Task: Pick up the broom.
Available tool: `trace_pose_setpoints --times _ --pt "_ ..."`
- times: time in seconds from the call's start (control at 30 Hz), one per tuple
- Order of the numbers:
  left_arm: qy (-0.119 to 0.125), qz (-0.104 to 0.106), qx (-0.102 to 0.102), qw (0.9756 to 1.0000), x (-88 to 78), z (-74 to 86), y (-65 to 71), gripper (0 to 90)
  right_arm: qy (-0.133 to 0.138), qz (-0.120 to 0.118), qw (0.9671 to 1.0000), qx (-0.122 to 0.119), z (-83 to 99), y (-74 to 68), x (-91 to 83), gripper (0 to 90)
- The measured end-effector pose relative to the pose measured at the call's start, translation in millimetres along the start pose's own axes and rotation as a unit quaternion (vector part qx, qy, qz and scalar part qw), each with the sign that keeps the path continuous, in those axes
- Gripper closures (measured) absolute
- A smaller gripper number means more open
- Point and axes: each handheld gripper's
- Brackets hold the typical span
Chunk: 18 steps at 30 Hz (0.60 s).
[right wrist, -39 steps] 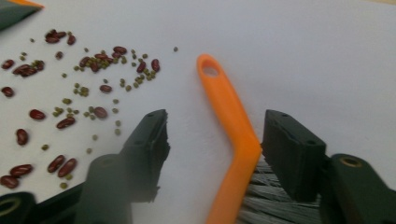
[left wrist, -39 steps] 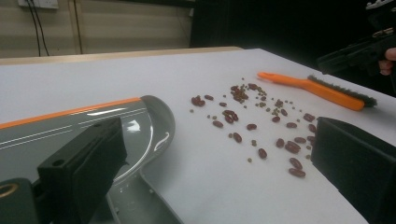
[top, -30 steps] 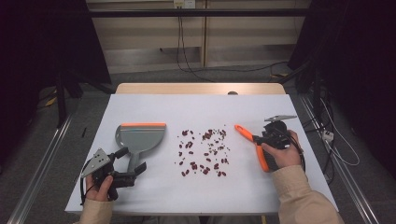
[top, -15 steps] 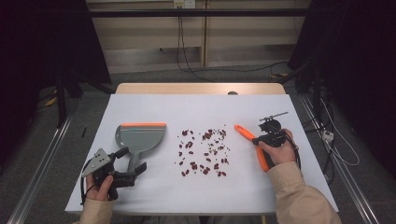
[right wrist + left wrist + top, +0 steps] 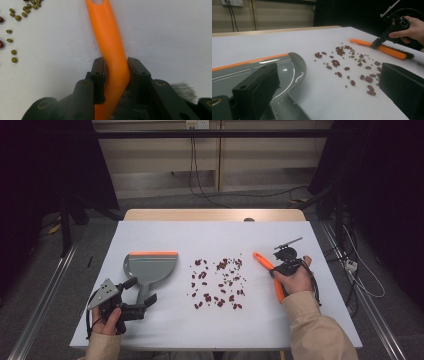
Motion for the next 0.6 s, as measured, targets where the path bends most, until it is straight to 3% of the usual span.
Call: trace_pose_setpoints --times 0.2,0.3,0.43,0.6 --pt "0.001 -0.002 0.002 1.0000 1.0 -1.1 1.6 2.9 -0.009 -0.007 0.9999 0.002 -2.5 1.7 -0.3 69.8" --pt "0.001 -0.002 0.002 1.0000 3.7 -2.5 3.0 2.9 -0.011 0.006 0.9999 -0.003 -3.4 -1.5 -0.5 69.9" --pt "-0.004 0.000 0.009 0.9999 5.4 -3.1 4.2 2.9 -0.025 0.006 0.9997 -0.005 -6.9 -1.3 -1.6 70.2" --pt "-0.003 -0.001 0.003 1.0000 5.6 -1.3 -0.1 3.0 -0.016 0.012 0.9997 -0.013 -6.9 -2.5 -3.0 70.3"
Point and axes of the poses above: each handheld gripper's, and its own axes: x roughly forward along the jaws, z roughly out of its underside, y roughly to its right, and after that the axes turned 13 degrees about -y, right-handed
